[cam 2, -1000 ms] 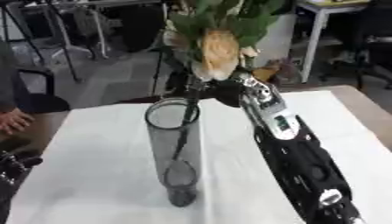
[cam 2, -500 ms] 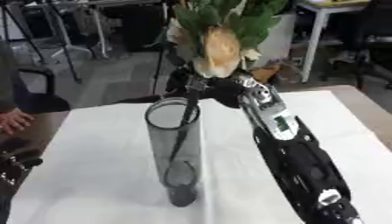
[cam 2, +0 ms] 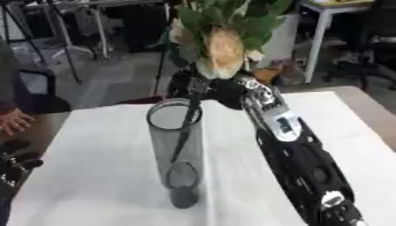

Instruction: Arrange flowers into the vase.

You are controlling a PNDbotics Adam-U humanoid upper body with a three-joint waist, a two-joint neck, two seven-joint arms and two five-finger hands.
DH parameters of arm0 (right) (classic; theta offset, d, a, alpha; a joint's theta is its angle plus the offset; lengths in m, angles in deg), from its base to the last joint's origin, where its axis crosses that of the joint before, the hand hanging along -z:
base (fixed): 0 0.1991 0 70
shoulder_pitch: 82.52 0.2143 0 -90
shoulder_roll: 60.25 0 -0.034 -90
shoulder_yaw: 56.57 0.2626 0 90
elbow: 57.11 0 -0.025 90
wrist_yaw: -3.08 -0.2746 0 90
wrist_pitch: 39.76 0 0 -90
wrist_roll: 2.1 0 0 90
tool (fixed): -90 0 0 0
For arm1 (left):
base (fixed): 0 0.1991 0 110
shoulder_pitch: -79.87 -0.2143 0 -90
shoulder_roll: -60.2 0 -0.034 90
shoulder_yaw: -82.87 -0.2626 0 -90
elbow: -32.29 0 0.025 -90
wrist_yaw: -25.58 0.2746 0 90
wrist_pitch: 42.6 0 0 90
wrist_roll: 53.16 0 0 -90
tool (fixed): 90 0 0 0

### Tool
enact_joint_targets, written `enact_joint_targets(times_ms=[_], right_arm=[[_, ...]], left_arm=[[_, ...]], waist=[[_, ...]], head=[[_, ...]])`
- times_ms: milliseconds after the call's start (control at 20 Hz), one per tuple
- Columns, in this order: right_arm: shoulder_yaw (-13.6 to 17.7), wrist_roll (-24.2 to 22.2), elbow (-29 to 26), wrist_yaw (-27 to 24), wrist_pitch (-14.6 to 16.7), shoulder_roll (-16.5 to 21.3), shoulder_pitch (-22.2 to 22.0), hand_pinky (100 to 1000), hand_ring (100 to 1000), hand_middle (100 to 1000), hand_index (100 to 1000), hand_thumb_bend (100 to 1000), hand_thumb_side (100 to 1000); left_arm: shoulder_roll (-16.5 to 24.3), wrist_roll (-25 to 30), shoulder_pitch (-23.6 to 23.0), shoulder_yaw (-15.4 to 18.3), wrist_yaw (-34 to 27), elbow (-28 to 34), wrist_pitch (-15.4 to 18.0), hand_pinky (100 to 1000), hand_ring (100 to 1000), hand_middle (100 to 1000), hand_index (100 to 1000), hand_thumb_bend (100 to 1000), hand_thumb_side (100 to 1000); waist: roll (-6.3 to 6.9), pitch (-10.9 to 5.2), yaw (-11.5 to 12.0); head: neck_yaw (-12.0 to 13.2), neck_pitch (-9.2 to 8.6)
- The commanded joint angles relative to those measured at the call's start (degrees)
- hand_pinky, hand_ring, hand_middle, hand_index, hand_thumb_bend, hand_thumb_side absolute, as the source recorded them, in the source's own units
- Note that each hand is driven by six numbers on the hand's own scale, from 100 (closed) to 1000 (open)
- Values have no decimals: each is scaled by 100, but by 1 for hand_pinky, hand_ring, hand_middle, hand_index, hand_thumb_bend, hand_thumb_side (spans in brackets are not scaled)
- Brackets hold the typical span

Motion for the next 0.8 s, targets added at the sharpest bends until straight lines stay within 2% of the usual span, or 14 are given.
enact_joint_targets(times_ms=[50,300,400,450,800], right_arm=[[78,-35,-15,54,27,86,79,757,736,606,511,395,473],[107,-42,12,94,38,114,33,757,736,606,512,399,474],[115,-53,18,104,48,123,13,758,738,609,517,417,478],[119,-64,20,110,57,126,2,762,741,614,527,459,482],[140,-245,12,124,191,138,-45,774,754,629,569,445,455]], left_arm=[[46,-11,56,54,-15,68,5,700,686,720,790,988,882],[48,-9,55,59,-17,66,5,700,685,720,791,987,882],[45,-10,55,59,-18,64,4,700,685,720,791,987,882],[44,-9,54,59,-18,63,5,700,685,720,791,987,882],[44,-14,58,61,-16,61,7,700,685,720,791,987,882]], waist=[[-15,13,0],[-5,20,-13],[-2,23,-19],[-1,23,-21],[4,20,-30]], head=[[5,36],[4,33],[7,31],[10,31],[8,23]])
